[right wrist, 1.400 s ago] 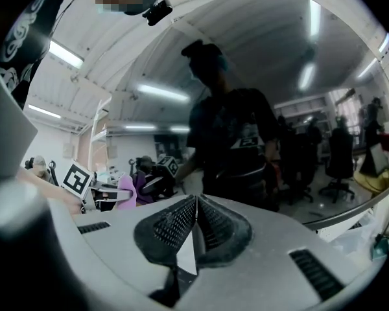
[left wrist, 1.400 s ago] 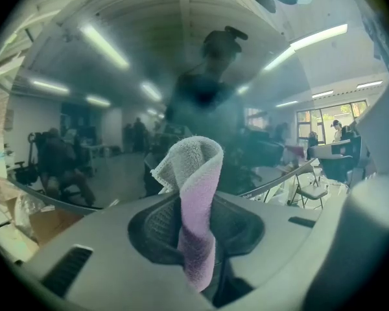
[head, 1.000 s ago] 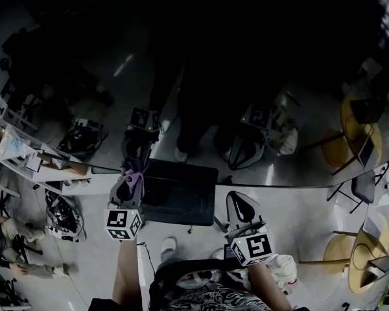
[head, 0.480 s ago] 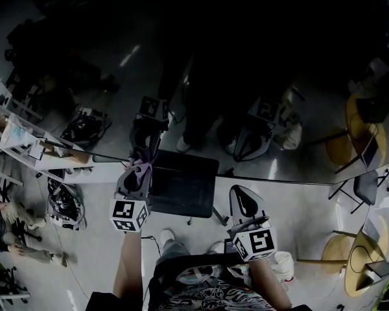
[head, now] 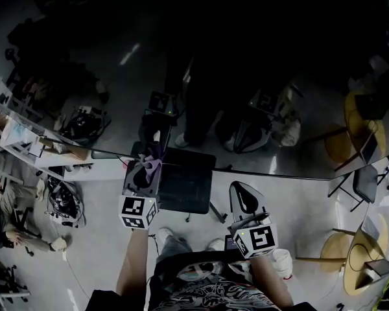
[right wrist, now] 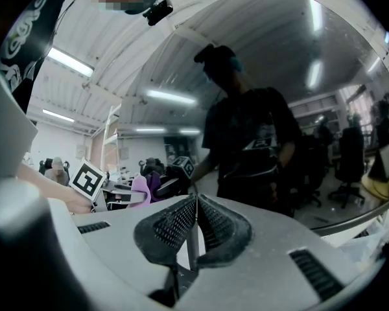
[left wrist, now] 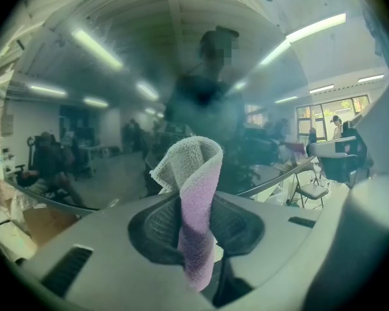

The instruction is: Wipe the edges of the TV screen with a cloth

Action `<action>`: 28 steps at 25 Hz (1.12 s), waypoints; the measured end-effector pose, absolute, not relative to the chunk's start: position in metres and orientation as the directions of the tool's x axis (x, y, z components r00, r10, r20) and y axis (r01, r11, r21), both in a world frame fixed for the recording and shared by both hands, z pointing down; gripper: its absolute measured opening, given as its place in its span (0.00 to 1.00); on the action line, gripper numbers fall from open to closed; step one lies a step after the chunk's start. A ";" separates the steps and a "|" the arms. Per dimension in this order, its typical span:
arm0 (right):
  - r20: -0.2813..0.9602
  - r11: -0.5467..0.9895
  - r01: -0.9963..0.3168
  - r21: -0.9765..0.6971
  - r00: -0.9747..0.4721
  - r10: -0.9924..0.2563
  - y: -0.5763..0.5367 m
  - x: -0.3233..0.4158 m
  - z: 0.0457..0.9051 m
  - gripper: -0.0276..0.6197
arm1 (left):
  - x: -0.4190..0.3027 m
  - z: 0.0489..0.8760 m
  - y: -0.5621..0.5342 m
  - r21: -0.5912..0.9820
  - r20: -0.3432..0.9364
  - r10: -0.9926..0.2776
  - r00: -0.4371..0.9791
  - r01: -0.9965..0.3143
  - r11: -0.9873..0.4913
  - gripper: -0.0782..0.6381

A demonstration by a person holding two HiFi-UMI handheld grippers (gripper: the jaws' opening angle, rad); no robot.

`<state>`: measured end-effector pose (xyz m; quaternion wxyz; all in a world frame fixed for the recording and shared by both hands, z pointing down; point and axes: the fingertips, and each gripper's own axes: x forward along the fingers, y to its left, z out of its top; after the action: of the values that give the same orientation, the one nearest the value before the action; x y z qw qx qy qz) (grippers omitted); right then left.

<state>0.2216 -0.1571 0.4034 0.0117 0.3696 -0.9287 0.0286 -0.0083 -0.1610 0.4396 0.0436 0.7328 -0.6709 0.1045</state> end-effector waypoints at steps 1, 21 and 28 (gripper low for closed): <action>0.041 0.725 -0.687 -0.043 -0.726 -0.686 -0.157 0.225 0.403 0.09 | -0.004 0.440 -0.161 -0.075 0.212 -0.974 0.081 -0.992 -0.099 0.25; 0.041 0.716 -0.695 -0.067 -0.718 -0.694 -0.164 0.247 0.409 0.09 | 0.055 0.440 -0.171 -0.102 0.239 -0.957 0.163 -0.976 -0.192 0.25; 0.040 0.700 -0.711 -0.071 -0.703 -0.710 -0.166 0.257 0.412 0.09 | 0.074 0.441 -0.173 -0.084 0.232 -0.953 0.192 -0.973 -0.216 0.25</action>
<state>0.2570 -0.1661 0.4121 0.0049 0.3853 -0.9219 0.0404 0.0744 -0.1733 0.4408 0.0410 0.7710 -0.6246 0.1175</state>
